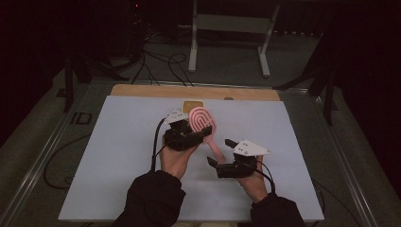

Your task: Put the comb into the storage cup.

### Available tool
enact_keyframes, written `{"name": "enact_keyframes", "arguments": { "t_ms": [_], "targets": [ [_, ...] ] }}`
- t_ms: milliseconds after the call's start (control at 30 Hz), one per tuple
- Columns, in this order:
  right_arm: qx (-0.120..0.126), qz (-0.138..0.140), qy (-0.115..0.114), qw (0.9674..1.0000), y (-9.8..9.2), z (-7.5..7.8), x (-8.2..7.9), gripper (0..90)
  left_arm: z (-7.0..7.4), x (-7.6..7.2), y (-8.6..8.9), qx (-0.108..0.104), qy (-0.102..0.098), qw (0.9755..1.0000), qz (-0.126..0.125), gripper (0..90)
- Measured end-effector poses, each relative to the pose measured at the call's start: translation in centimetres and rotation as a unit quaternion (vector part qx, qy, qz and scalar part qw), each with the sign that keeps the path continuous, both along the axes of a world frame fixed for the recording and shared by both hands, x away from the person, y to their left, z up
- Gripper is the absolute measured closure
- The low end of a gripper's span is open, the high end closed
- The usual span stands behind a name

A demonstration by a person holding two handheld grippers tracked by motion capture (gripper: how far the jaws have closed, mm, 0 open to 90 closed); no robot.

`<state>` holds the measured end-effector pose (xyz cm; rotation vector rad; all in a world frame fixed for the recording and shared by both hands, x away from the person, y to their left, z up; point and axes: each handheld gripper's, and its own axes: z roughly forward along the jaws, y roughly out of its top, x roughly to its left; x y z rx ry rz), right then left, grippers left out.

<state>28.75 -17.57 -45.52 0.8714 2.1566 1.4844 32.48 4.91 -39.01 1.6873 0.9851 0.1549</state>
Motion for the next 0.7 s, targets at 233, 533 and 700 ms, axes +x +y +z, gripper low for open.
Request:
{"name": "enact_keyframes", "arguments": {
  "t_ms": [233, 533, 700],
  "targets": [
    [0.006, -0.007, 0.003, 0.9999, -0.8, 0.1, 0.1, 8.8, 0.0, 0.4, 0.3, 0.000, -0.006, 1.0000, 0.000, 64.1],
    [0.017, -0.019, 0.000, 0.9997, -1.7, 0.3, 0.3, 8.8, 0.2, 0.7, 0.6, 0.001, -0.011, 0.9999, 0.000, 64.1],
    [0.019, -0.018, -0.004, 0.9996, -2.0, 0.4, 0.4, 8.9, 0.5, 0.9, 0.9, 0.006, -0.022, 0.9997, -0.005, 64.0]
  ]
}}
